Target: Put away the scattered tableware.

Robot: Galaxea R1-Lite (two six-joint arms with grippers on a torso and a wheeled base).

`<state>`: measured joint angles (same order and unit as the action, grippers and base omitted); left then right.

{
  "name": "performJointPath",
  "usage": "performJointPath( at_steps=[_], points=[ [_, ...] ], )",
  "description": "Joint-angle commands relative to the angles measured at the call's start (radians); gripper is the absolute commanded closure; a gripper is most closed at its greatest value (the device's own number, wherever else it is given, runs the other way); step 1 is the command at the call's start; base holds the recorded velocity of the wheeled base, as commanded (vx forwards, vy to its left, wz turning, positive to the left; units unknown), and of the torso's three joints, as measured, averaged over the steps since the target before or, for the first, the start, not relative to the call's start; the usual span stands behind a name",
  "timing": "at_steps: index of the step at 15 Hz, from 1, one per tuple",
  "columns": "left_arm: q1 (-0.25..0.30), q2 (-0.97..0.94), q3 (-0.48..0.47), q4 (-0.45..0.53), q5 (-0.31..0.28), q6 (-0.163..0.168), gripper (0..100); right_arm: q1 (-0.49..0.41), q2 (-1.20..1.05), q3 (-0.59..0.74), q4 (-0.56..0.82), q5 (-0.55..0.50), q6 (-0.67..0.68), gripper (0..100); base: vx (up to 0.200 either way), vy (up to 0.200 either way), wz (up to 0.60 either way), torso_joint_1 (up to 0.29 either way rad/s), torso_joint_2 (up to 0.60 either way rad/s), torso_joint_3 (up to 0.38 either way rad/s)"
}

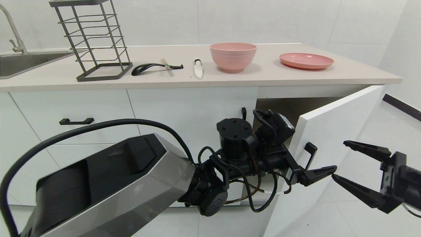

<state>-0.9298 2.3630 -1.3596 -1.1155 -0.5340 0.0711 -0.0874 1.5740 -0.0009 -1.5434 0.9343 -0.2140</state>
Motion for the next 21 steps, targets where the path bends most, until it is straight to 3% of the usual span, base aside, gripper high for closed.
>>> performJointPath(
  at_steps=[1, 4, 13, 15, 21],
  points=[
    [0.0, -0.001, -0.001, 0.0, 0.0, -0.001, 0, -0.002, -0.078, 0.001, 0.066, 0.012, -0.045, 0, 0.0, 0.0, 0.0, 0.0, 0.0, 0.0],
    [0.0, 0.005, 0.0, 0.0, 0.0, -0.001, 0, 0.003, -0.12, 0.001, 0.141, 0.046, -0.056, 0, 0.0, 0.0, 0.0, 0.0, 0.0, 0.0],
    [-0.055, 0.056, -0.006, -0.017, 0.0, -0.001, 0, -0.003, -0.189, 0.001, 0.091, 0.046, -0.05, 0, 0.0, 0.0, 0.0, 0.0, 0.0, 0.0],
    [-0.069, 0.071, -0.029, -0.017, 0.0, -0.001, 0, -0.029, -0.207, 0.001, 0.016, 0.046, -0.047, 0, 0.0, 0.0, 0.0, 0.0, 0.0, 0.0],
    [-0.132, 0.133, -0.124, -0.007, 0.0, -0.002, 0, -0.038, -0.367, -0.024, 0.016, 0.046, -0.045, 0, 0.0, 0.0, 0.0, 0.0, 0.0, 0.0]
  ],
)
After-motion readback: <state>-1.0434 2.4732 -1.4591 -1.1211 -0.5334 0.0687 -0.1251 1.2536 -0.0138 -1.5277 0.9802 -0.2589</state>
